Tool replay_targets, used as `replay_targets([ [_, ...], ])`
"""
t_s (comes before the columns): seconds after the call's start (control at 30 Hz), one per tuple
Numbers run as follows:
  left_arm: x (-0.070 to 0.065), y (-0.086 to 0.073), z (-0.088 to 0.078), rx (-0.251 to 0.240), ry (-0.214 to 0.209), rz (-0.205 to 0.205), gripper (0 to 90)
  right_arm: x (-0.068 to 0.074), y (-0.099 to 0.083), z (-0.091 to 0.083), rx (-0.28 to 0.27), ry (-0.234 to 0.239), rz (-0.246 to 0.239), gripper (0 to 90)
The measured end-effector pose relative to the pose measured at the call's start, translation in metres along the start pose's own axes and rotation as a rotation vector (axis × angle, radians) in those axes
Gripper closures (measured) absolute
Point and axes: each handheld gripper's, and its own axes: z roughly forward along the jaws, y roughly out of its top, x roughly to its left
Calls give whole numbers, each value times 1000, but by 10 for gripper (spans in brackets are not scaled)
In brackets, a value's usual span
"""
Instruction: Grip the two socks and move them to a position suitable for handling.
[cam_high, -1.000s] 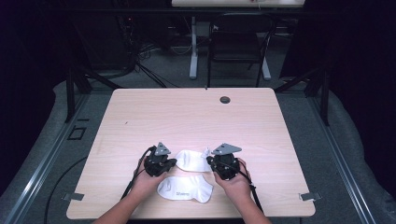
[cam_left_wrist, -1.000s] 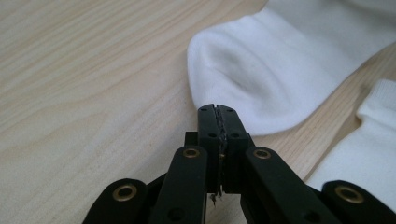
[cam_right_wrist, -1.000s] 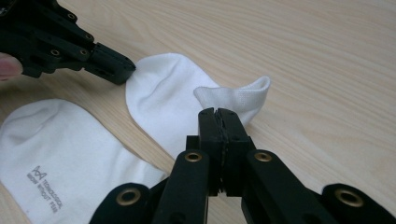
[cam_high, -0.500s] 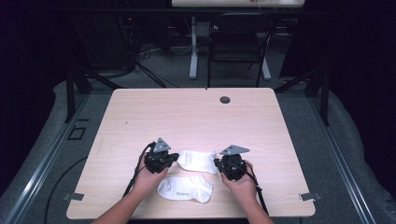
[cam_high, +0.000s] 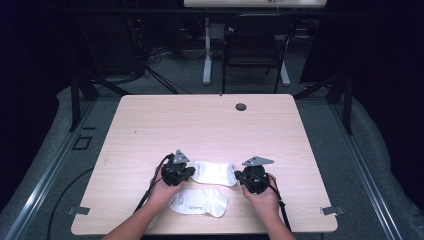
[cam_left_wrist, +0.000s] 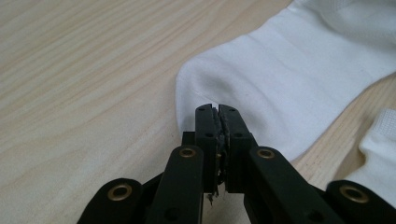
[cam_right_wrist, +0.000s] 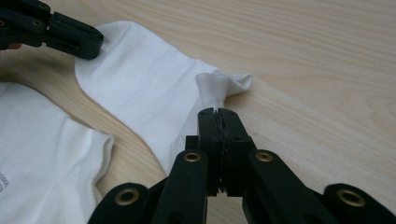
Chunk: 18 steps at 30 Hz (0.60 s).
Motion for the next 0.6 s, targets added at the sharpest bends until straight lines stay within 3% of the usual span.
replay_targets([
  [0.13, 1, -4, -3, -1, 2, -8, 870, -1, -3, 2, 17, -8, 7, 893],
  [0.3, 2, -7, -7, 4, -2, -34, 871, -3, -8, 8, 92, -1, 22, 868],
  [0.43, 3, -8, -7, -6, 0, -40, 871, -2, -4, -4, 25, -21, 32, 819],
  [0.47, 3, -9, -7, -5, 1, -41, 869, 0, -1, -11, -20, -21, 34, 820],
  [0.53, 3, -9, -8, -3, 2, -34, 868, 5, 4, -17, -78, 7, 29, 817],
  [0.6, 3, -9, -8, -4, 2, -35, 867, 13, 7, -12, -80, 33, -5, 811],
])
